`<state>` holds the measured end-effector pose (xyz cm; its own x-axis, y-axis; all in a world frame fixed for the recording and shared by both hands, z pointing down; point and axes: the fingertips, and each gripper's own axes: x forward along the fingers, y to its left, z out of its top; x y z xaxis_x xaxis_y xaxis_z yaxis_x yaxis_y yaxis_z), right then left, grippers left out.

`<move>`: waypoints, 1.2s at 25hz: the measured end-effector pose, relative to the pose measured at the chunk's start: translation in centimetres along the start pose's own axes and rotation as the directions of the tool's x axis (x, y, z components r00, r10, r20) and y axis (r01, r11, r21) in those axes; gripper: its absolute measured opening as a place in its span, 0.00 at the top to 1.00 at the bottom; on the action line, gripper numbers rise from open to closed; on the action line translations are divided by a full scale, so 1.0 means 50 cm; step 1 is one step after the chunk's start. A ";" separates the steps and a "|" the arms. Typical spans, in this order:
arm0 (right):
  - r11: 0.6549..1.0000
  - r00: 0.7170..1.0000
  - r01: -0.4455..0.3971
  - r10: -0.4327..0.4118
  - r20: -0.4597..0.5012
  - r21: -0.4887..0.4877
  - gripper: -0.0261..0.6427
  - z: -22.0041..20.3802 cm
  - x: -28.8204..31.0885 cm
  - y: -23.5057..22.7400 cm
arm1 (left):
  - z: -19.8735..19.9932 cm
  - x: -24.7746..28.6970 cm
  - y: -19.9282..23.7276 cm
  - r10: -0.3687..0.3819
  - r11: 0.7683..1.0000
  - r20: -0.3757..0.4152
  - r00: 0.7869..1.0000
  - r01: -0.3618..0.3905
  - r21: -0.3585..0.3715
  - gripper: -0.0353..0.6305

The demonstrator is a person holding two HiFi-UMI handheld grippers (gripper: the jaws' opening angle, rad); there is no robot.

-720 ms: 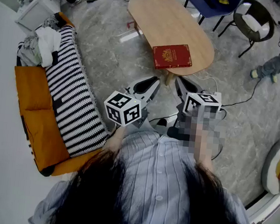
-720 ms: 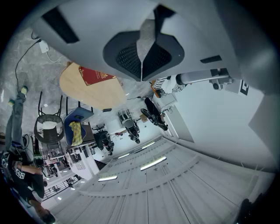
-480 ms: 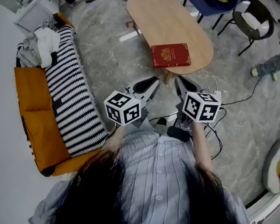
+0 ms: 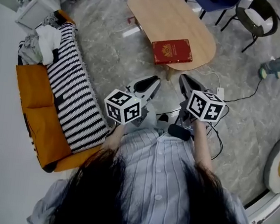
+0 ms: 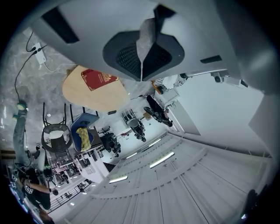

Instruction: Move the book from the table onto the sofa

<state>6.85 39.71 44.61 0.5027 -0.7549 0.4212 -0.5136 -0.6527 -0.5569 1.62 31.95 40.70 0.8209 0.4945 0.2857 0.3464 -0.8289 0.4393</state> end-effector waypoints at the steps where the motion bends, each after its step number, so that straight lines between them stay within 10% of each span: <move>1: 1.000 1.000 -0.001 0.001 -0.001 0.004 0.92 0.000 0.001 -0.003 | -0.001 0.001 0.000 0.001 1.000 -0.007 1.000 -0.001 0.001 0.89; 30: 0.980 0.980 0.188 -0.183 -0.079 0.065 0.92 0.103 0.268 -0.168 | 0.066 0.206 0.302 -0.083 0.990 -0.196 0.977 0.057 -0.133 0.75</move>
<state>21.47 35.40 51.26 0.5318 -0.6256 0.5709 -0.3634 -0.7774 -0.5134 16.82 23.66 47.50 0.6844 0.6031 0.4097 0.3295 -0.7571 0.5640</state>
